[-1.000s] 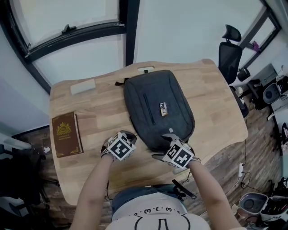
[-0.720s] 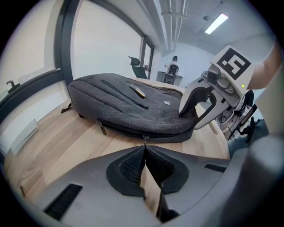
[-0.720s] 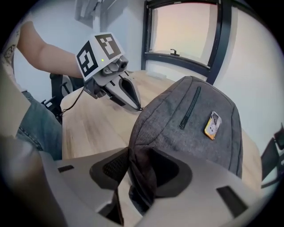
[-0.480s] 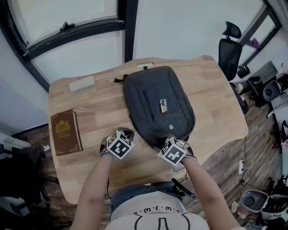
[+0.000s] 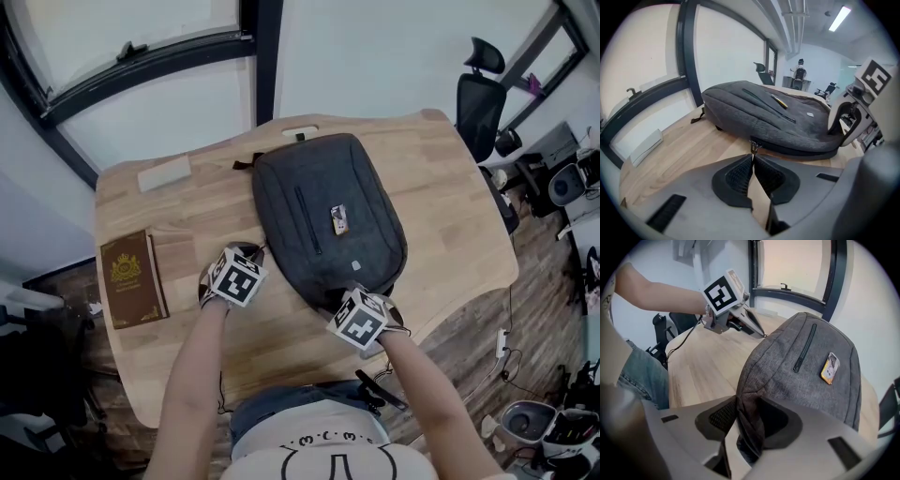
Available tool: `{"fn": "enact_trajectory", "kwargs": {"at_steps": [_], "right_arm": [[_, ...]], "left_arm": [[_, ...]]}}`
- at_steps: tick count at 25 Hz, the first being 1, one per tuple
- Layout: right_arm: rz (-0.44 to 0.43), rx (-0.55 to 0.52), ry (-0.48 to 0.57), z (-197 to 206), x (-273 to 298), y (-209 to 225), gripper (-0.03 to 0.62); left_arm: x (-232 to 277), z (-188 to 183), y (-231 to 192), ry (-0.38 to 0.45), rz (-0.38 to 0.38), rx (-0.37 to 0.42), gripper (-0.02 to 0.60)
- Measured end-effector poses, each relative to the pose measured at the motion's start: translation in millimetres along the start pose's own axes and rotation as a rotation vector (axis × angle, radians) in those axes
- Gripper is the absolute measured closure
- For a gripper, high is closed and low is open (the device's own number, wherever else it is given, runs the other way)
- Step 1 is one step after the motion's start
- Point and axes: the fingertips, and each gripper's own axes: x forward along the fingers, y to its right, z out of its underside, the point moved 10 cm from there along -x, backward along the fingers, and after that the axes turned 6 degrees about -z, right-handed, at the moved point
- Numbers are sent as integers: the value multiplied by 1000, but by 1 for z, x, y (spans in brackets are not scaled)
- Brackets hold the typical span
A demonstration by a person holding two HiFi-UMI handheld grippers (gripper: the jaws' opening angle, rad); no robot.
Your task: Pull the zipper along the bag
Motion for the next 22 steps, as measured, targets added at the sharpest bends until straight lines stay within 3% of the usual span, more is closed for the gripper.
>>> {"fn": "enact_trajectory", "kwargs": {"at_steps": [8,13,18,22], "right_arm": [[-7,22,30,-9,7,1,395],[-25,88,87,-45,25,-16,395],[-36,84,124,-86,47,-38,395],[-29,22,126,-99,53,-45,395]], "left_arm": [[4,0,-16,3,-26,-31,555],[-5,10,-44,-16,-88,-39,555],[-19,32,-74,-63,-169,-50,555],[-30,46,-89,-77,-216,-134,549]]}}
